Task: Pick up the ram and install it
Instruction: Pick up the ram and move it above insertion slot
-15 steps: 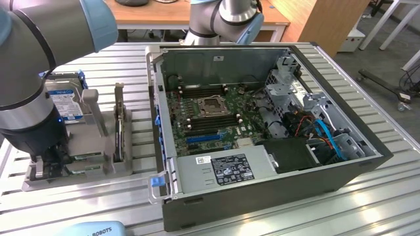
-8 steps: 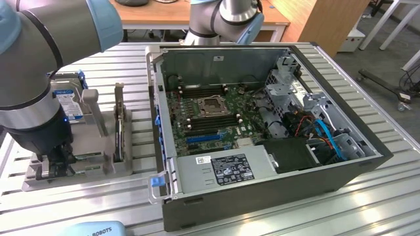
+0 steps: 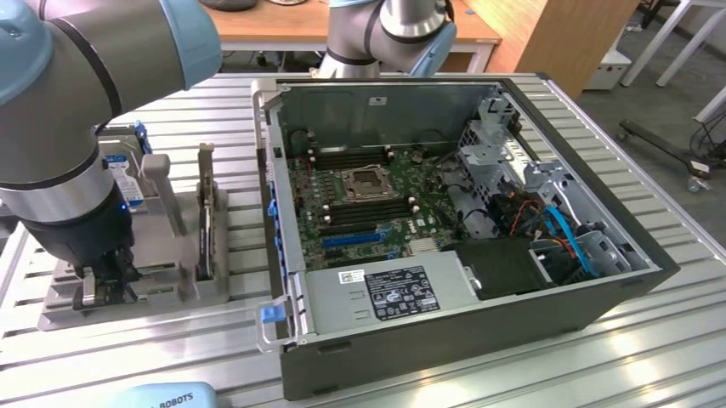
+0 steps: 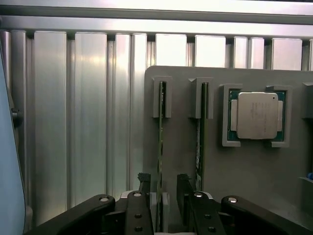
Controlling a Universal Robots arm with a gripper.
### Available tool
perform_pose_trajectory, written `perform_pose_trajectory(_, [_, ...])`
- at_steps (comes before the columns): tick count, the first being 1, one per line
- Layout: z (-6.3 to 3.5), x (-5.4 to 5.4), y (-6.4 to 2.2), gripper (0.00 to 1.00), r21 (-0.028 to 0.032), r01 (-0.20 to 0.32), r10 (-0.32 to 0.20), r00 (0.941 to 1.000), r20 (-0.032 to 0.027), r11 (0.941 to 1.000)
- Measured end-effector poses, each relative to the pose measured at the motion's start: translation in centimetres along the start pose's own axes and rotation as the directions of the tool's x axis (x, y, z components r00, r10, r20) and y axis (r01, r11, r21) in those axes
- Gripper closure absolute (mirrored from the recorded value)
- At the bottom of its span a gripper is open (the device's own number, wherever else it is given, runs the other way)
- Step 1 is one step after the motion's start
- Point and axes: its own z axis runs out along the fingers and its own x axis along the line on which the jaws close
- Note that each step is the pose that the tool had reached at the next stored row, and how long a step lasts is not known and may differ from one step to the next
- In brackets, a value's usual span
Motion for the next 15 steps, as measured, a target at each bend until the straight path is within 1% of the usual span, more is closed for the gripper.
perform_pose_trajectory(12, [0.01, 0.38, -0.13, 0.65, -0.0001, 0.000, 0.000, 1.0000, 0.0001, 1.0000])
perform_pose_trajectory(15, [0.23, 0.40, -0.13, 0.65, -0.0002, 0.000, 0.000, 1.0000, 0.0000, 1.0000])
